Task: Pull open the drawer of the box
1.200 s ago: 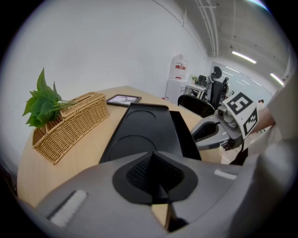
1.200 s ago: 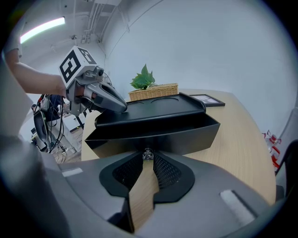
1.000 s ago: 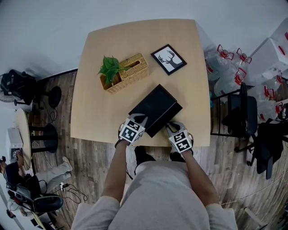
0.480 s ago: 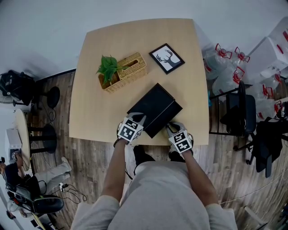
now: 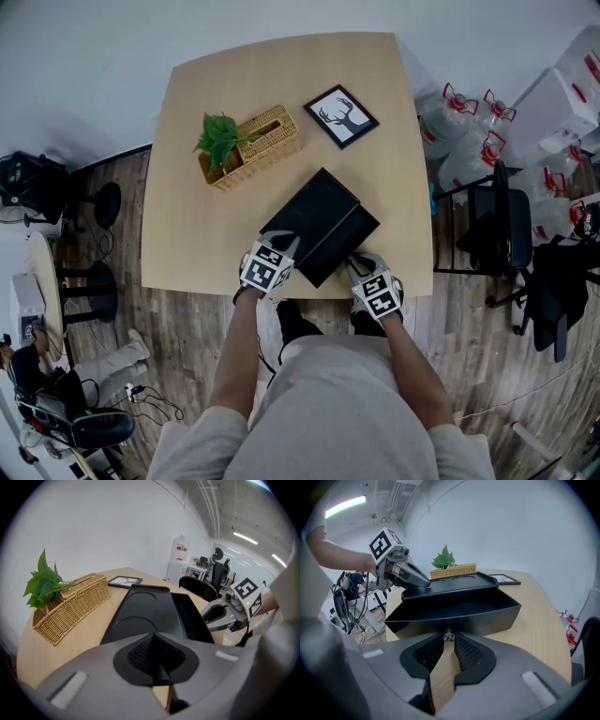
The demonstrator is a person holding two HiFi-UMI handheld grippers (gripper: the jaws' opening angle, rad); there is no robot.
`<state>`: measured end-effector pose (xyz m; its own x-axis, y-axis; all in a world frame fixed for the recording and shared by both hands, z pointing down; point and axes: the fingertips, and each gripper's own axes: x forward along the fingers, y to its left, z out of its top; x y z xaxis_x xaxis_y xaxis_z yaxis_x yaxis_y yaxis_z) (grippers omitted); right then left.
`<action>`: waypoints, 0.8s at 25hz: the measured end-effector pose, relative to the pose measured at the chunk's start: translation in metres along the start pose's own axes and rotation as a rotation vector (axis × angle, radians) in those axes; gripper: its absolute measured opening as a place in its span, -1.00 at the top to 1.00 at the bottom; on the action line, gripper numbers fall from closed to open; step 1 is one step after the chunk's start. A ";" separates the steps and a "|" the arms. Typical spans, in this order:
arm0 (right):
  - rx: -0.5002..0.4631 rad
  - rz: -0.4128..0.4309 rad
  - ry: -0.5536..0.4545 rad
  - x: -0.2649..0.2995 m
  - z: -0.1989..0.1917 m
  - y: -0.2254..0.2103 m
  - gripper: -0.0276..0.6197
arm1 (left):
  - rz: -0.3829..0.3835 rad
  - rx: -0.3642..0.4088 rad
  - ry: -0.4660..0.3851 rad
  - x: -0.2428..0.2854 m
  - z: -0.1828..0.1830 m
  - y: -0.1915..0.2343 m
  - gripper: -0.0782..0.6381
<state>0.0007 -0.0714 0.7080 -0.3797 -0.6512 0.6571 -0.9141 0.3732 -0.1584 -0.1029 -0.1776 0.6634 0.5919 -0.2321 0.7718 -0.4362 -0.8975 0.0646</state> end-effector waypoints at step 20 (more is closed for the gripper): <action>-0.021 -0.015 0.011 -0.019 -0.013 0.000 0.69 | 0.002 -0.003 -0.005 -0.001 0.000 -0.001 0.63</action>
<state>0.0101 -0.0509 0.7052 -0.3644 -0.6498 0.6670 -0.9165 0.3772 -0.1332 -0.1033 -0.1767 0.6625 0.5945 -0.2363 0.7686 -0.4398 -0.8957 0.0648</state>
